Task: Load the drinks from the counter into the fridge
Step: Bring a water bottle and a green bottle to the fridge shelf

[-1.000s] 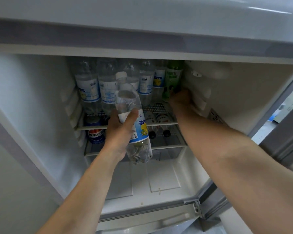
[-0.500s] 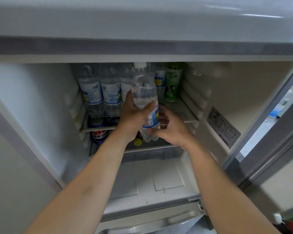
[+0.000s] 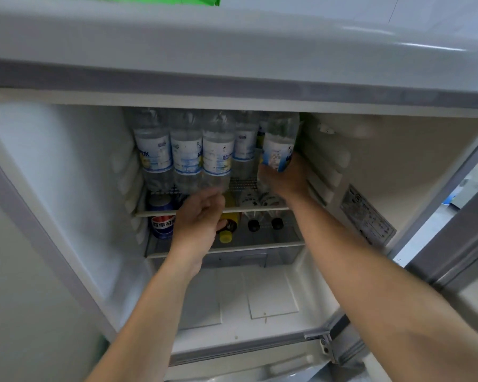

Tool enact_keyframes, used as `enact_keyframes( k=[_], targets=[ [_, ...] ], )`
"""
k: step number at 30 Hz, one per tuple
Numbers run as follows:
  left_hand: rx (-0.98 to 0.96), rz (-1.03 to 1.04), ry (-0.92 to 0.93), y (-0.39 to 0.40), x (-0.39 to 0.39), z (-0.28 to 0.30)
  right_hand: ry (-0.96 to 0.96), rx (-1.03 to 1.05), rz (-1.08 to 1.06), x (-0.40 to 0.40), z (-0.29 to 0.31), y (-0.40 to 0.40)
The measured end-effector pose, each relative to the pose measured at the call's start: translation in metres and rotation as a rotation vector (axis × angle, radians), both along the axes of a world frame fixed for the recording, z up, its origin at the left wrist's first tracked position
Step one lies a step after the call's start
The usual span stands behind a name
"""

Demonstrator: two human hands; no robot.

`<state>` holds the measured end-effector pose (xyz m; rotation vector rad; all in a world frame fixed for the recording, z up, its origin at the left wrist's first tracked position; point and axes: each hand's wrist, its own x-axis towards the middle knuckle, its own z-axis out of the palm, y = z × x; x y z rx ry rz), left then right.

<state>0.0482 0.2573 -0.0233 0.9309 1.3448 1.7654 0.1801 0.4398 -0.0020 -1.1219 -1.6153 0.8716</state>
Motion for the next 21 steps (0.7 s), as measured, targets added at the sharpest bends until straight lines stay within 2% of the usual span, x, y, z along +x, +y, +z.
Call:
enact_keyframes(
  k=[8,12,21],
  targets=[
    [-0.17,0.055,-0.016,-0.068,-0.011,-0.083,0.01,-0.007,-0.121,-0.025,-0.01,0.033],
    [-0.145,0.088,-0.019,-0.088,-0.02,-0.091,0.078,0.022,-0.197,-0.029,-0.015,0.028],
    [-0.132,0.04,-0.004,-0.119,-0.024,-0.09,0.033,-0.074,-0.235,-0.032,-0.013,0.028]
  ],
)
